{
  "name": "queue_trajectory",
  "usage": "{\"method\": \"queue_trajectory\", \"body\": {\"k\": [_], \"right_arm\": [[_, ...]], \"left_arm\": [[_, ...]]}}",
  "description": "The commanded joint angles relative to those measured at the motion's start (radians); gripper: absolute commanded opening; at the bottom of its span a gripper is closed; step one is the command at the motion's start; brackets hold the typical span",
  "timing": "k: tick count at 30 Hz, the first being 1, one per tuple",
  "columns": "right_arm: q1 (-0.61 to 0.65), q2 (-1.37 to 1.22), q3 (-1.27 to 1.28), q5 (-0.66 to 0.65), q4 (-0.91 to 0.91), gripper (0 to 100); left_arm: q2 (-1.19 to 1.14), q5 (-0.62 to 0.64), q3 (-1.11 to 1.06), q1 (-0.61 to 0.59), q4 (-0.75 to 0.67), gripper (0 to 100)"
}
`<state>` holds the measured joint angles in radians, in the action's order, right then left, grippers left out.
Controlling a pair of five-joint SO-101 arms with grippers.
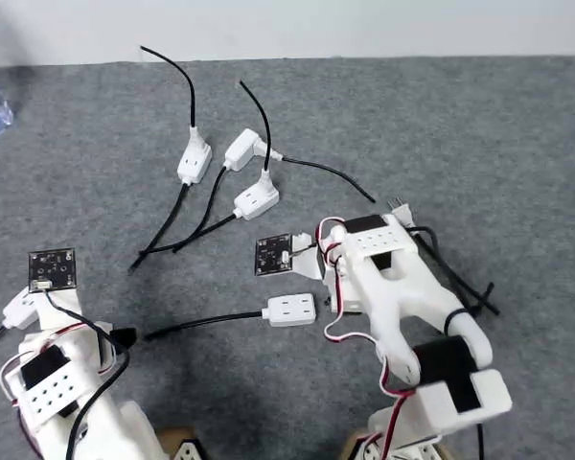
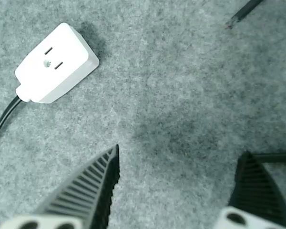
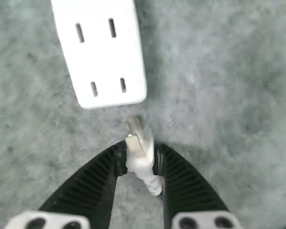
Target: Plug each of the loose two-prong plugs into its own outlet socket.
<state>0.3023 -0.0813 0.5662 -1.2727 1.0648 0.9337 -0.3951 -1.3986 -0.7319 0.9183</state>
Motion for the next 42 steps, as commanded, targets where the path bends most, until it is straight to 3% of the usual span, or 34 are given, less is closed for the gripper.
{"method": "queue_trajectory", "body": {"k": [1, 5, 15, 23, 32, 39, 42], "right_arm": [[-0.012, -0.038, -0.003, -0.041, -0.002, 1.4], [-0.013, 0.025, -0.012, -0.023, 0.033, 0.9], [-0.028, 0.22, -0.14, -0.021, 0.481, 1.0], [-0.061, 0.217, -0.15, -0.026, 0.69, 1.0], [-0.079, -0.082, -0.14, -0.023, 0.483, 1.0], [-0.076, -0.119, -0.14, -0.021, 0.377, 1.7], [-0.082, -0.12, -0.133, -0.012, 0.352, 11.0]], "left_arm": [[0.012, -0.008, 0.005, 0.005, -0.009, 36], [0.011, -0.008, 0.005, 0.005, -0.009, 36], [0.011, -0.008, 0.005, 0.006, -0.009, 36], [0.011, -0.008, 0.005, 0.005, -0.009, 36], [0.011, -0.008, 0.005, 0.005, -0.009, 36], [0.011, -0.008, 0.004, 0.006, -0.009, 36], [0.011, -0.008, 0.004, 0.008, -0.009, 36]]}}
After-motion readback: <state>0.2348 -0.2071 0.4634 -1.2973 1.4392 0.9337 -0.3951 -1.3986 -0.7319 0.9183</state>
